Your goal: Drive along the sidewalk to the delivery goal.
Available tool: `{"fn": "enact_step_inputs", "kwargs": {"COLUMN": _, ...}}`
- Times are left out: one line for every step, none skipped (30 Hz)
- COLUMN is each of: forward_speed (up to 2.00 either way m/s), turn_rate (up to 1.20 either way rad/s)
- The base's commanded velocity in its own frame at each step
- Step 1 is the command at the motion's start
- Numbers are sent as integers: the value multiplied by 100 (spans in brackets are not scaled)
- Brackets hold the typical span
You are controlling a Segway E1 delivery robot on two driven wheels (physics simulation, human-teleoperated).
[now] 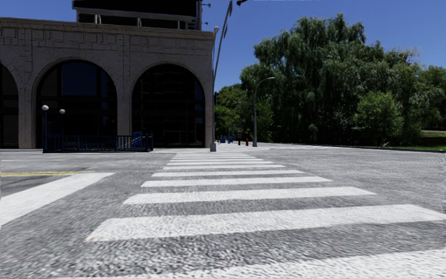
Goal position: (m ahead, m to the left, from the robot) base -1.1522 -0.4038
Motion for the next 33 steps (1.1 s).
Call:
{"fn": "enact_step_inputs", "kwargs": {"forward_speed": 72, "turn_rate": -9}}
{"fn": "enact_step_inputs", "kwargs": {"forward_speed": 72, "turn_rate": -9}}
{"fn": "enact_step_inputs", "kwargs": {"forward_speed": 69, "turn_rate": 0}}
{"fn": "enact_step_inputs", "kwargs": {"forward_speed": 59, "turn_rate": 0}}
{"fn": "enact_step_inputs", "kwargs": {"forward_speed": 50, "turn_rate": 0}}
{"fn": "enact_step_inputs", "kwargs": {"forward_speed": 50, "turn_rate": 0}}
{"fn": "enact_step_inputs", "kwargs": {"forward_speed": 39, "turn_rate": 0}}
{"fn": "enact_step_inputs", "kwargs": {"forward_speed": 27, "turn_rate": 0}}
{"fn": "enact_step_inputs", "kwargs": {"forward_speed": 27, "turn_rate": 0}}
{"fn": "enact_step_inputs", "kwargs": {"forward_speed": 16, "turn_rate": 0}}
{"fn": "enact_step_inputs", "kwargs": {"forward_speed": 5, "turn_rate": 0}}
{"fn": "enact_step_inputs", "kwargs": {"forward_speed": 5, "turn_rate": 0}}
{"fn": "enact_step_inputs", "kwargs": {"forward_speed": 0, "turn_rate": 0}}
{"fn": "enact_step_inputs", "kwargs": {"forward_speed": 0, "turn_rate": 0}}
{"fn": "enact_step_inputs", "kwargs": {"forward_speed": 0, "turn_rate": 0}}
{"fn": "enact_step_inputs", "kwargs": {"forward_speed": 0, "turn_rate": 0}}
{"fn": "enact_step_inputs", "kwargs": {"forward_speed": 0, "turn_rate": 0}}
{"fn": "enact_step_inputs", "kwargs": {"forward_speed": 0, "turn_rate": 0}}
{"fn": "enact_step_inputs", "kwargs": {"forward_speed": 0, "turn_rate": 0}}
{"fn": "enact_step_inputs", "kwargs": {"forward_speed": 0, "turn_rate": 0}}
{"fn": "enact_step_inputs", "kwargs": {"forward_speed": 0, "turn_rate": 0}}
{"fn": "enact_step_inputs", "kwargs": {"forward_speed": 0, "turn_rate": 0}}
{"fn": "enact_step_inputs", "kwargs": {"forward_speed": 0, "turn_rate": 0}}
{"fn": "enact_step_inputs", "kwargs": {"forward_speed": 0, "turn_rate": 0}}
{"fn": "enact_step_inputs", "kwargs": {"forward_speed": 0, "turn_rate": 0}}
{"fn": "enact_step_inputs", "kwargs": {"forward_speed": 0, "turn_rate": 0}}
{"fn": "enact_step_inputs", "kwargs": {"forward_speed": 0, "turn_rate": 0}}
{"fn": "enact_step_inputs", "kwargs": {"forward_speed": 0, "turn_rate": 0}}
{"fn": "enact_step_inputs", "kwargs": {"forward_speed": 0, "turn_rate": 0}}
{"fn": "enact_step_inputs", "kwargs": {"forward_speed": 0, "turn_rate": 0}}
{"fn": "enact_step_inputs", "kwargs": {"forward_speed": 0, "turn_rate": 0}}
{"fn": "enact_step_inputs", "kwargs": {"forward_speed": 0, "turn_rate": 0}}
{"fn": "enact_step_inputs", "kwargs": {"forward_speed": 0, "turn_rate": 0}}
